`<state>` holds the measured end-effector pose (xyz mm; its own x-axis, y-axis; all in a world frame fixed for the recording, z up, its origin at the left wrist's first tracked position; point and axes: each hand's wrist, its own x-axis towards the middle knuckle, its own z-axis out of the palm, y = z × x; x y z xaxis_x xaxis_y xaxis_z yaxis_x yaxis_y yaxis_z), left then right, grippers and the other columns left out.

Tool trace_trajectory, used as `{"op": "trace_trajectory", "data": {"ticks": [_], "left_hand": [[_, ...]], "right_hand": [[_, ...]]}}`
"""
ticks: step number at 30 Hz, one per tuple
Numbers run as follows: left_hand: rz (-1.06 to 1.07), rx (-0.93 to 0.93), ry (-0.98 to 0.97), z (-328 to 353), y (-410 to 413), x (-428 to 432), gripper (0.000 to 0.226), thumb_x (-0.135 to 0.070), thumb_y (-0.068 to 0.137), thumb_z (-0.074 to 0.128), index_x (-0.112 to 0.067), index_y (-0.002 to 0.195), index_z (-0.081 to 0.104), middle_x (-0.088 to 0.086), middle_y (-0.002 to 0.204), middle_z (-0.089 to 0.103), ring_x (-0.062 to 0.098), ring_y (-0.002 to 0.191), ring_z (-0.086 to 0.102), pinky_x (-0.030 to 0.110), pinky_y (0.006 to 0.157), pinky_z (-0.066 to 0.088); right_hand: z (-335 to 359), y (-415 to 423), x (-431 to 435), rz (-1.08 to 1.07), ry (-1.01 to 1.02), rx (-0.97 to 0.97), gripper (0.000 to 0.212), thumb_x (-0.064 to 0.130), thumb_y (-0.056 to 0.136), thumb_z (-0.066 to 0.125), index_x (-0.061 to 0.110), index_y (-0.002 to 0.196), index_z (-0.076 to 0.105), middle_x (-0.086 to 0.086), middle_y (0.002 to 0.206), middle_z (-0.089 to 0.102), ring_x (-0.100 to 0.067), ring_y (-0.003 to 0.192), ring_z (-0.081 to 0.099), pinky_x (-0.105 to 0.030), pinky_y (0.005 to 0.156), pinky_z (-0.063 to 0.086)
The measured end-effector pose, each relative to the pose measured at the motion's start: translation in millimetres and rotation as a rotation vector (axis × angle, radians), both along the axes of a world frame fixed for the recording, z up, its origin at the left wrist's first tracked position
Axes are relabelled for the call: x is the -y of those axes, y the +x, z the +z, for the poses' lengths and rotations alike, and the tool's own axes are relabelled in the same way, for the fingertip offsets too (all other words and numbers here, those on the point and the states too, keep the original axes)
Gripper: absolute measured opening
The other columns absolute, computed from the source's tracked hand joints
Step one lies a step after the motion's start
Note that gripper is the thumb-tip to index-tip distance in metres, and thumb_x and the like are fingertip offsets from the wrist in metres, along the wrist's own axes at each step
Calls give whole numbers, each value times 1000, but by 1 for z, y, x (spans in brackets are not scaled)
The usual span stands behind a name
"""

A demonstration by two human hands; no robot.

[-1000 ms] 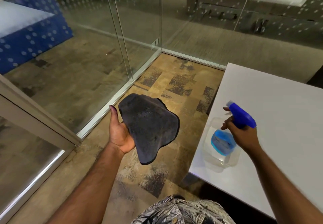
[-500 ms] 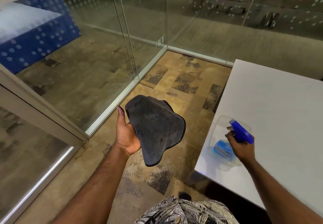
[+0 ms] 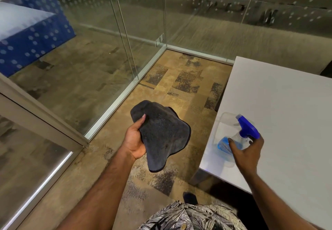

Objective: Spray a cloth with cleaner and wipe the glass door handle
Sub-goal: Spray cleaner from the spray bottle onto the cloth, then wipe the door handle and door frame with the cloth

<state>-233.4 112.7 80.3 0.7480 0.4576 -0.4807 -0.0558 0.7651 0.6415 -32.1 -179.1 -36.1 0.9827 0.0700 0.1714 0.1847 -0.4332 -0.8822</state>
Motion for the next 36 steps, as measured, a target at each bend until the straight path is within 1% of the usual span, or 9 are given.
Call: {"op": "trace_trajectory", "data": {"ticks": [4, 7, 13, 17, 19, 22, 27, 31, 36], "left_hand": [[-32, -7, -12, -3, -8, 4, 32, -34, 97, 56, -10, 110, 73, 17, 111, 73, 31, 99, 73, 44, 85, 51], [-67, -12, -17, -4, -14, 7, 33, -36, 93, 59, -11, 105, 77, 17, 112, 73, 30, 99, 73, 44, 86, 50], [-121, 6, -25, -6, -30, 11, 33, -35, 96, 56, -10, 113, 71, 15, 111, 73, 30, 100, 73, 43, 83, 53], [-152, 1, -31, -2, -47, 8, 42, -37, 88, 61, -9, 119, 67, 16, 111, 73, 30, 98, 73, 42, 84, 53], [-150, 5, -35, 0, -58, 3, 46, -38, 88, 62, -8, 123, 65, 16, 112, 72, 30, 98, 73, 42, 85, 52], [-119, 45, -52, 2, -78, -6, 48, -37, 90, 61, -7, 126, 65, 18, 115, 70, 32, 102, 71, 44, 91, 51], [-68, 145, -76, 3, -120, -23, 44, -40, 93, 58, -7, 117, 74, 16, 111, 73, 32, 101, 72, 41, 82, 59], [-48, 151, -75, 4, -158, -32, 45, -42, 95, 53, -9, 112, 77, 15, 112, 74, 31, 103, 72, 40, 81, 59], [-37, 132, -50, 7, -209, -48, 45, -45, 91, 61, -9, 113, 77, 13, 111, 75, 30, 103, 72, 39, 83, 59]], "right_hand": [[-5, -32, -9, -162, -11, -1, 74, 14, 71, 87, -1, 127, 41, -22, 126, 42, -32, 114, 47, -12, 88, 31], [-1, -50, -20, -176, -44, -70, 60, 15, 75, 85, 3, 119, 47, -16, 121, 46, -29, 110, 51, -26, 88, 39], [14, -82, -55, 86, -9, -132, 31, 23, 88, 74, 22, 107, 49, 0, 101, 57, -19, 92, 58, -23, 81, 47], [35, -98, -91, 452, 90, -534, 55, 67, 79, 59, 24, 113, 59, 6, 109, 67, -16, 105, 65, -23, 80, 51], [43, -106, -111, 627, 230, -821, 73, 75, 81, 53, 19, 127, 63, -1, 125, 68, -20, 119, 63, -28, 89, 51], [53, -120, -131, 803, 524, -1120, 72, 73, 90, 46, 18, 133, 63, -10, 140, 61, -27, 130, 57, -45, 108, 45], [63, -155, -161, 778, 685, -1295, 76, 61, 82, 68, 8, 136, 59, -22, 142, 55, -38, 134, 51, -54, 115, 37], [67, -184, -187, 776, 666, -1311, 60, 53, 76, 80, 15, 121, 71, -15, 123, 69, -36, 116, 65, -52, 102, 50], [77, -214, -217, 877, 557, -1311, 59, 47, 65, 89, 15, 113, 75, -15, 121, 70, -37, 114, 65, -57, 110, 41]]}}
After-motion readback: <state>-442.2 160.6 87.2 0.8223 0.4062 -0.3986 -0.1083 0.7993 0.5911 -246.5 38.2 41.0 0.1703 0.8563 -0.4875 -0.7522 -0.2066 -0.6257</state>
